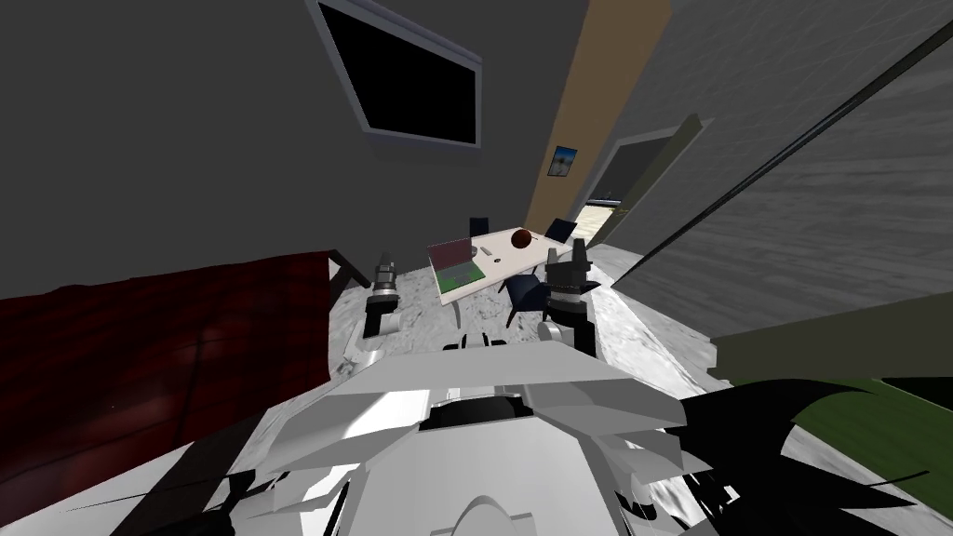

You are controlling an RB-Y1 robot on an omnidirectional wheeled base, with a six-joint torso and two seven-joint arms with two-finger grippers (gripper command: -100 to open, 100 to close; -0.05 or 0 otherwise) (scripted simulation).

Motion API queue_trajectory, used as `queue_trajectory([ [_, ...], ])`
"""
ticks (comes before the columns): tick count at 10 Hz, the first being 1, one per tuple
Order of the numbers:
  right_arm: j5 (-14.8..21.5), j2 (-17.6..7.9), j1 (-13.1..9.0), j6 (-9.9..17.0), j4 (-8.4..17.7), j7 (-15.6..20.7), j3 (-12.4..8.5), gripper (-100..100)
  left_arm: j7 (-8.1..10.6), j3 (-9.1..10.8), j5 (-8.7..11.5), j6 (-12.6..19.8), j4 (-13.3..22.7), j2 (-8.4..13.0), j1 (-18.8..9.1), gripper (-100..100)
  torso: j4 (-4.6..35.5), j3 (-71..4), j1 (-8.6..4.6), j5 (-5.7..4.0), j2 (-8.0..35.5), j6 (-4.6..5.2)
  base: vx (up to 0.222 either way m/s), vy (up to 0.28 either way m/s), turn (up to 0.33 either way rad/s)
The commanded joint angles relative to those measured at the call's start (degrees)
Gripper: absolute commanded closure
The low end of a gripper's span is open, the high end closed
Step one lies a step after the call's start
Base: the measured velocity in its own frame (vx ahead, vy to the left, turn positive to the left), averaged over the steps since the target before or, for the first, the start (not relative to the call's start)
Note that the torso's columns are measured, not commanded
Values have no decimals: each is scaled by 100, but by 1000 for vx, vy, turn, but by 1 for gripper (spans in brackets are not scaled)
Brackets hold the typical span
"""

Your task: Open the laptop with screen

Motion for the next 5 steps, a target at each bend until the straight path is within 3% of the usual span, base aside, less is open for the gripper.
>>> queue_trajectory([
  [1, 0, 0, 0, 0, 0, 0, 0, 0, -144, 134, -44, 40, 363, -26, -237, -100, 1, 1, 0, 0, 0, 0, 30, -17, 6],
  [2, 0, 0, 0, 0, 0, 0, 0, 0, -254, 264, -73, 75, 541, -29, -457, -100, 1, 2, 1, 0, 4, 0, 31, -19, 11],
  [3, 0, 0, 0, 0, 0, 0, 0, 0, -254, 264, -73, 75, 656, -29, -464, -100, 1, 1, -1, 0, 0, 1, 31, -19, 4],
  [5, 0, 0, 0, 0, 0, 0, 0, 0, -475, 529, -131, 147, 1109, -38, -882, -100, 0, -2, -5, -1, -4, 0, 50, -34, 14],
])
